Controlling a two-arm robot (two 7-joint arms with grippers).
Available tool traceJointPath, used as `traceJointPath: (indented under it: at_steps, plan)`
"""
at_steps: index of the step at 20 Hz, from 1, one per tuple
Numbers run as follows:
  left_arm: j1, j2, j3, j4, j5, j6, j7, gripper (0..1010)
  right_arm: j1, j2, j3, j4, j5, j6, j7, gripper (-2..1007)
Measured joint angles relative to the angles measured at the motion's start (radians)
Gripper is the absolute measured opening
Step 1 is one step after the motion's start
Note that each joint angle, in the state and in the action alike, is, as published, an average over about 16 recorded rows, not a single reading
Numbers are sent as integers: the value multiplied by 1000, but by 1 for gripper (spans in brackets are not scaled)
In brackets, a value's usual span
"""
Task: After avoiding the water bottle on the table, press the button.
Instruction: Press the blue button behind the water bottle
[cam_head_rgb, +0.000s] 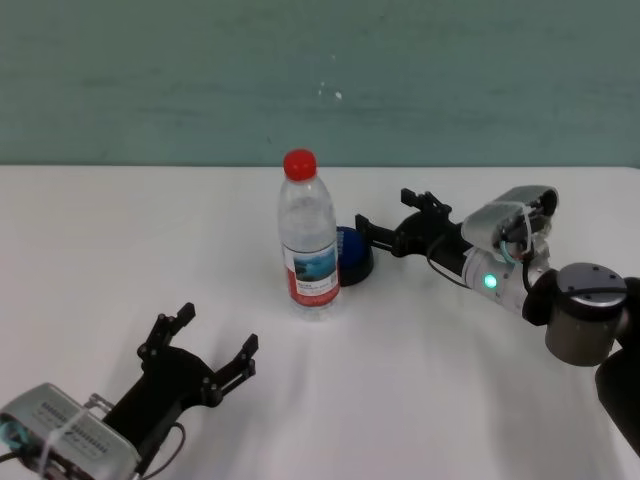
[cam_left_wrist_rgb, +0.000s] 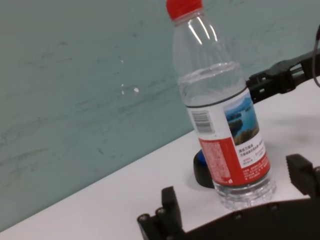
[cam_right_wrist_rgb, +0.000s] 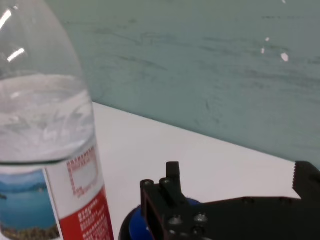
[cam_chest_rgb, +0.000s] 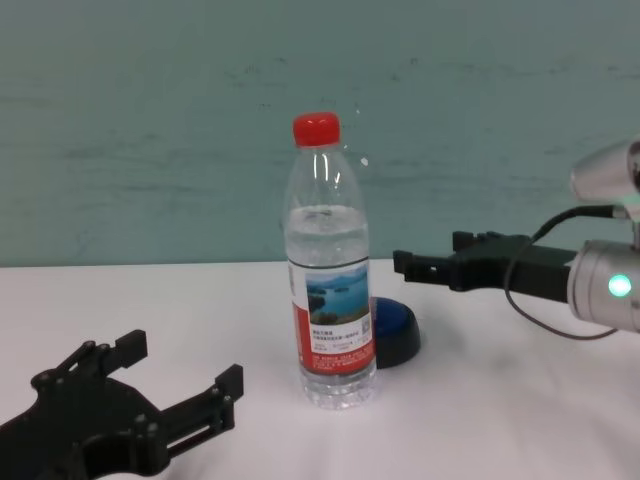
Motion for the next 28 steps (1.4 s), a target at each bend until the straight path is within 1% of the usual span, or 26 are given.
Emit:
traceJointPath:
  at_steps: [7,12,16,22,28]
  plan:
    - [0,0,0,0,0,0,0,1000,22,-12,-9,15,-11,1,1,1003]
    - [0,0,0,0,0,0,0,1000,40,-22,-12,37,-18,1,1,1003]
    - [0,0,0,0,0,0,0,1000,56,-31,-13,66,-22,-2,1,1003]
    - [0,0,0,0,0,0,0,1000,79,-49,-12,122,-28,-10,2,1003]
    - [0,0,0,0,0,0,0,1000,95,-66,-10,171,-36,-21,3,1003]
